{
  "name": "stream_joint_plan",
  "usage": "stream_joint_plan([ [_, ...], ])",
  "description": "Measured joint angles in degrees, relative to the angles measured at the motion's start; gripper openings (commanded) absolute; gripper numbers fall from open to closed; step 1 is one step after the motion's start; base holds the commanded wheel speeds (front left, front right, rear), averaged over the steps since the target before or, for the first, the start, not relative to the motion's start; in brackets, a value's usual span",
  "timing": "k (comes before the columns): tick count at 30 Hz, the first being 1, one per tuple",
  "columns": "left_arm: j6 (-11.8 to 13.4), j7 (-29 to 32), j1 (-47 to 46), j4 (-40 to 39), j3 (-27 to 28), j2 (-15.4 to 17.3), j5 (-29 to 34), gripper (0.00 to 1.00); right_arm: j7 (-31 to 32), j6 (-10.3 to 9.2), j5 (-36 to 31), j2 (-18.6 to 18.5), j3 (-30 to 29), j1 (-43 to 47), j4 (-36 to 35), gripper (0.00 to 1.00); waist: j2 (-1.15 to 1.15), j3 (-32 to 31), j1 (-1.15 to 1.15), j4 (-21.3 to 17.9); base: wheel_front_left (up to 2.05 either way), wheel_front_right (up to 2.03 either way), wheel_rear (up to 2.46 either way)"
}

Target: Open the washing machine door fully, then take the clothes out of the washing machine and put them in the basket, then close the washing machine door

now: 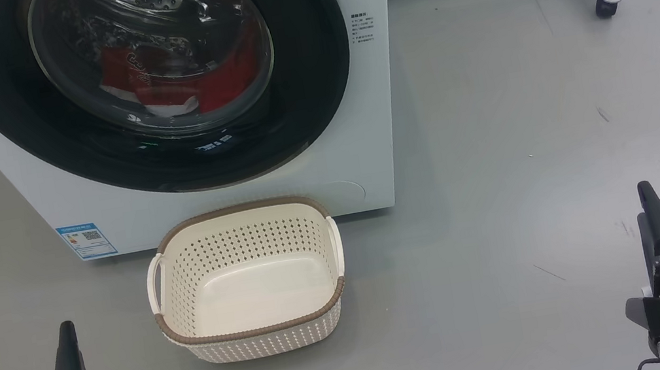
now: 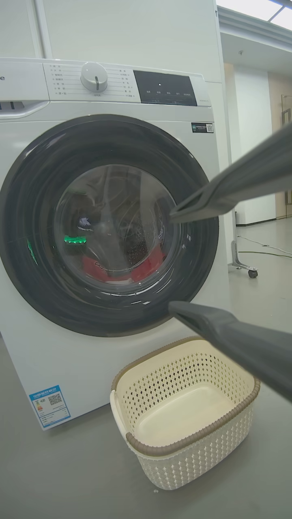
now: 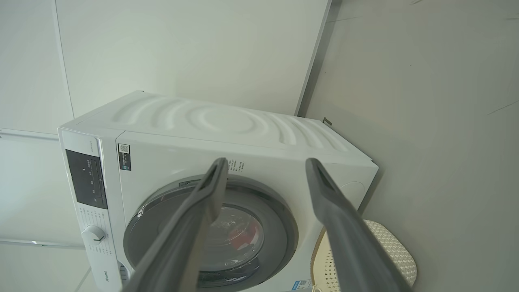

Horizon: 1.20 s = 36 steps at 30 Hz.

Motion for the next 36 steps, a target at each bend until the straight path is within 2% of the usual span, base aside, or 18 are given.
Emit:
stream_joint_plan([
  [4,0.0,-0.7,-0.2,-1.2,0.2,0.0,1.6,1.0,-0.7,0.0,-1.6,-0.2,-0.3,0.0,-0.7,1.0,0.0,0.0,0.0,0.1,0.0,0.0,0.0],
  [20,0.0,-3.3,-0.5,-4.8,-1.6,0.1,13.0,1.0,-3.0,0.0,-15.0,-0.9,2.8,-0.4,-2.8,1.0,0.0,-0.2,0.0,0.4,0.0,0.0,0.0],
  [36,0.0,-5.7,-0.5,-8.2,-4.1,1.8,29.8,1.0,-5.6,-0.82,-29.7,-1.7,6.6,-1.0,-4.0,1.0,0.0,0.2,0.0,0.4,0.0,0.0,0.0],
])
